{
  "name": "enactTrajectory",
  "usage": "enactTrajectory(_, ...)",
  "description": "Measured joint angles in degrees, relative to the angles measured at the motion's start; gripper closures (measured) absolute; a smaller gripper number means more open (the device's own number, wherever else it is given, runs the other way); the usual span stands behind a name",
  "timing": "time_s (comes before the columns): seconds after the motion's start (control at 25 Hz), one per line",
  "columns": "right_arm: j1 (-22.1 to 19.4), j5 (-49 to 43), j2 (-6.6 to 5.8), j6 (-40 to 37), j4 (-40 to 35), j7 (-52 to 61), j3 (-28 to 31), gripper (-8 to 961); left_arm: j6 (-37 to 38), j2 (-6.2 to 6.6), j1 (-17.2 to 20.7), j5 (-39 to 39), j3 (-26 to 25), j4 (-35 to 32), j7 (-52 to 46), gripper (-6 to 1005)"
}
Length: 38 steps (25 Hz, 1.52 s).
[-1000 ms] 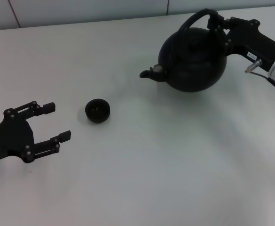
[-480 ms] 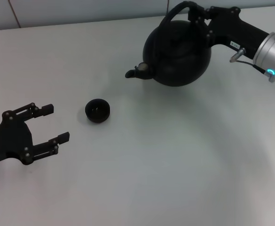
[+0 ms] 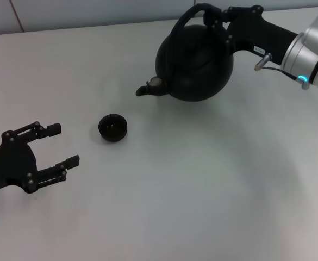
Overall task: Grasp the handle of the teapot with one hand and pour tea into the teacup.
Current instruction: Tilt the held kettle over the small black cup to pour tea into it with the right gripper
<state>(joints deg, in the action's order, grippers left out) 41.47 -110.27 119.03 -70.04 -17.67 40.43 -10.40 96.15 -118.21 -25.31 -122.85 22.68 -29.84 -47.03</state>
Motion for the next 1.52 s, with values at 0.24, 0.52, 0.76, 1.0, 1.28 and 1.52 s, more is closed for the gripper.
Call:
enactTrajectory(0.24, 0.68, -0.06, 0.09, 0.78, 0.22, -0.03, -1.0, 843, 0.02, 0.0, 0.0, -0.08, 0.0, -0.04, 0.07, 247)
enactTrajectory(0.52, 1.79, 0.06, 0.2, 2.25, 0.37, -0.18, -4.06, 844, 0.01, 0.0, -0.01, -0.12, 0.0, -0.05, 0.1, 247)
enactTrajectory(0.76, 2.74, 0.06, 0.31, 3.62, 0.48, -0.31, -5.96, 844, 0.0, 0.0, -0.01, -0.11, -0.01, -0.05, 0.08, 247)
enactTrajectory(1.0, 3.59, 0.06, 0.33, 4.35, 0.08, -0.46, -7.45, 844, 0.0, 0.03, -0.01, -0.12, -0.01, -0.05, 0.0, 247)
enactTrajectory(1.28, 4.09, 0.06, 0.33, 5.18, -0.65, -0.55, -9.61, 844, -0.16, 0.04, -0.01, -0.11, 0.0, -0.05, -0.17, 247)
enactTrajectory(1.52, 4.58, 0.0, 0.33, 5.18, -1.35, -0.58, -9.93, 844, -0.48, 0.0, -0.01, -0.11, -0.01, -0.05, -0.24, 247)
